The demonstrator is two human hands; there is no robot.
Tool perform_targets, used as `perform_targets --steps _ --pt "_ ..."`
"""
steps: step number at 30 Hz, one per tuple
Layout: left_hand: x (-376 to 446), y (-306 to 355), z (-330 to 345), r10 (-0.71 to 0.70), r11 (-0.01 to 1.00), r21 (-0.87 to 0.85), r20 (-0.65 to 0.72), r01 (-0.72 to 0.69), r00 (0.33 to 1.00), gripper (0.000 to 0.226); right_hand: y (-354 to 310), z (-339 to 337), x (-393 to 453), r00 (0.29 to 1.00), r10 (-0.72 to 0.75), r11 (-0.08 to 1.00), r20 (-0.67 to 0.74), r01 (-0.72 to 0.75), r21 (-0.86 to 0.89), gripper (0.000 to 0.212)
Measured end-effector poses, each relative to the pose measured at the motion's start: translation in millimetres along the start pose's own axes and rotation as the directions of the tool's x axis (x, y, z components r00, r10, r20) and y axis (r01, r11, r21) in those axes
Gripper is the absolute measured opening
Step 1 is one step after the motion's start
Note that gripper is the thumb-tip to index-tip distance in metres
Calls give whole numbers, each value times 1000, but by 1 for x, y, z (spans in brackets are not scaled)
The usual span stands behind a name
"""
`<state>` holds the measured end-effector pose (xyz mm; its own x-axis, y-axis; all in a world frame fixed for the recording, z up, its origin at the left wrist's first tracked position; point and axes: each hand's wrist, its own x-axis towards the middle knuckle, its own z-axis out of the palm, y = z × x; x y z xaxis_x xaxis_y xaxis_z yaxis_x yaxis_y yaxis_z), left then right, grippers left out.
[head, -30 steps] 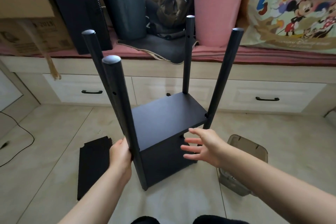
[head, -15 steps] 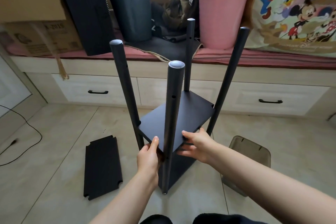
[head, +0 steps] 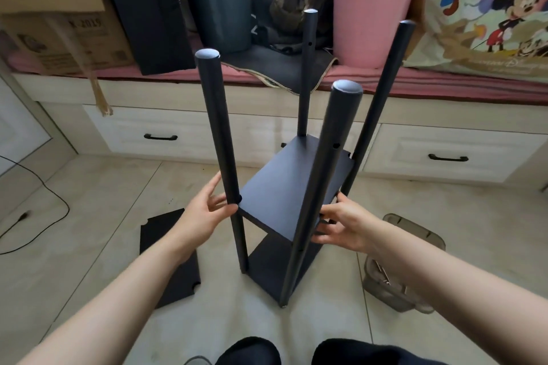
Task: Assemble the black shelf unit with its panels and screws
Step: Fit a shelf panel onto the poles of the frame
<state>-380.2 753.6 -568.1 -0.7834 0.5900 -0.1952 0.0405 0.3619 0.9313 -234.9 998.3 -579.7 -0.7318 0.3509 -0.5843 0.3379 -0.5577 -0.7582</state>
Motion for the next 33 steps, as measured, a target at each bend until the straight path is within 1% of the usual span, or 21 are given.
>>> perform_targets --steps 3,5,8,10,12,15,19,23,27,29,30,31,33 --pt "-5 3 7 86 987 139 -3 -84 996 69 -7 -11 7 998 -31 998 -52 28 -54 32" --pt "-16 1 16 137 974 179 10 -137 991 68 -10 -16 12 997 -71 994 -27 69 -79 21" --pt "-28 -1 23 253 941 216 66 -261 965 71 -10 -21 20 990 -132 987 59 136 -80 33" --pt "-31 -3 24 291 919 252 87 -303 953 70 -7 -19 24 980 -165 982 110 174 -69 26" --pt "-32 -3 24 280 915 271 106 -298 954 69 -5 -18 26 974 -187 980 132 194 -44 21" --pt "-30 -3 22 255 895 337 147 -291 956 64 -5 -20 27 966 -203 978 161 209 -20 25" --pt "-24 -5 20 258 880 370 150 -297 954 57 -9 -25 26 963 -171 984 210 179 -19 26" --pt "-25 -5 21 284 868 382 144 -318 948 62 -14 -30 24 959 -141 986 247 158 -51 26" --pt "-25 -5 25 300 865 383 123 -324 946 70 -16 -31 27 957 -124 983 261 154 -96 31" --pt "-24 -5 25 298 865 386 121 -322 947 70 -16 -32 29 957 -145 982 252 169 -78 30" --pt "-24 -5 25 297 865 386 120 -320 947 69 -15 -30 31 960 -169 979 226 189 -72 29" --pt "-24 -4 24 294 867 385 118 -317 948 69 -13 -27 33 964 -198 974 177 214 -74 31" --pt "-25 -3 23 286 874 377 111 -307 952 68 -8 -19 37 968 -248 964 36 250 -92 38"
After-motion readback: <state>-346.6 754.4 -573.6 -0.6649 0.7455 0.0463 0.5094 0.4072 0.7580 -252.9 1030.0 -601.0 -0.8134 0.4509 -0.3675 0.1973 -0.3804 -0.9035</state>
